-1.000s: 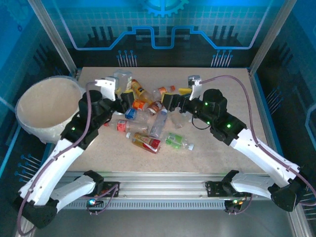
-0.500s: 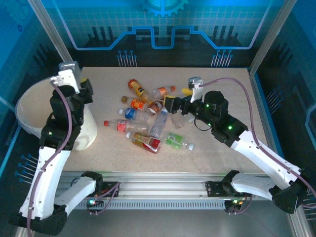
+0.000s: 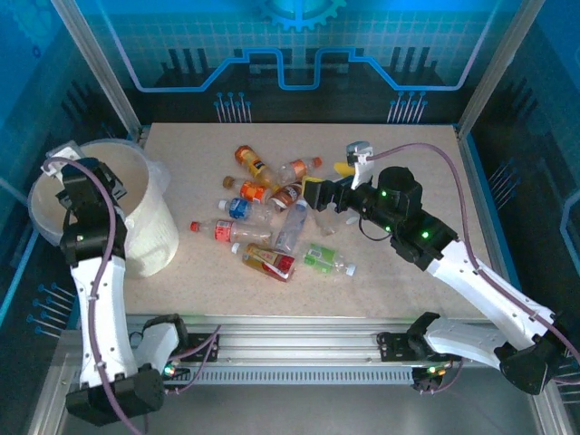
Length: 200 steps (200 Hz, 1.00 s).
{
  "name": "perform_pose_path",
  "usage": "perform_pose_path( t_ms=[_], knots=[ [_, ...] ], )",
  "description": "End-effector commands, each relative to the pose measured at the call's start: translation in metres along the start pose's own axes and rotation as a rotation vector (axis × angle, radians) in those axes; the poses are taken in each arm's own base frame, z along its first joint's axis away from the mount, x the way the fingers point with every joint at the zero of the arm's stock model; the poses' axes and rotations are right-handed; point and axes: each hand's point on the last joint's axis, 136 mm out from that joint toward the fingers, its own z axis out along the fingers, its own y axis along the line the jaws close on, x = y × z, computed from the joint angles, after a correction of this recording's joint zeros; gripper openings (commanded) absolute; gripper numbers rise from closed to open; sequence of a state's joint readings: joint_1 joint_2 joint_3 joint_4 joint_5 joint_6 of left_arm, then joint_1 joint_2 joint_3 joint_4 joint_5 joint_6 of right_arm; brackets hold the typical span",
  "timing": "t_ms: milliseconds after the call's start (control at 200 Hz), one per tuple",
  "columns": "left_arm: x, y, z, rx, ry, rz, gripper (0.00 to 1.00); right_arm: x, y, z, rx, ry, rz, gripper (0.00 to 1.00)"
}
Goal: Put the plastic bottles in the bin
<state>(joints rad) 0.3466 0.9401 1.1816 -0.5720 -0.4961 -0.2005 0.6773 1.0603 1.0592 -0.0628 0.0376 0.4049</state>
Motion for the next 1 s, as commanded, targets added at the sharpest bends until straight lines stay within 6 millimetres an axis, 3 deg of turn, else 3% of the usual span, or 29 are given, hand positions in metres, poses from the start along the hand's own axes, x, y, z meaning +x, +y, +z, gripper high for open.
perform_pose_path(
  t_ms=[0, 165, 465, 725, 995],
  knots=[
    [0.021, 0.005, 0.026, 0.005, 0.088, -0.091, 0.40, -0.009, 0.000, -0.004, -0.003, -0.009, -0.021, 1.00],
    [0.041, 0.003, 0.058, 0.055, 0.200, -0.190, 0.43, -0.008, -0.006, -0.007, 0.025, -0.014, -0.012, 1.00],
    [0.085, 0.001, 0.092, 0.018, 0.347, -0.240, 0.52, -0.004, -0.006, -0.006, 0.020, -0.002, 0.013, 1.00],
    [0.099, -0.008, 0.098, 0.060, 0.397, -0.254, 0.61, 0.002, -0.010, -0.012, 0.030, -0.003, 0.026, 1.00],
    [0.098, -0.018, 0.096, 0.117, 0.397, -0.278, 0.71, 0.012, -0.011, -0.011, 0.015, 0.011, 0.046, 1.00]
  ],
)
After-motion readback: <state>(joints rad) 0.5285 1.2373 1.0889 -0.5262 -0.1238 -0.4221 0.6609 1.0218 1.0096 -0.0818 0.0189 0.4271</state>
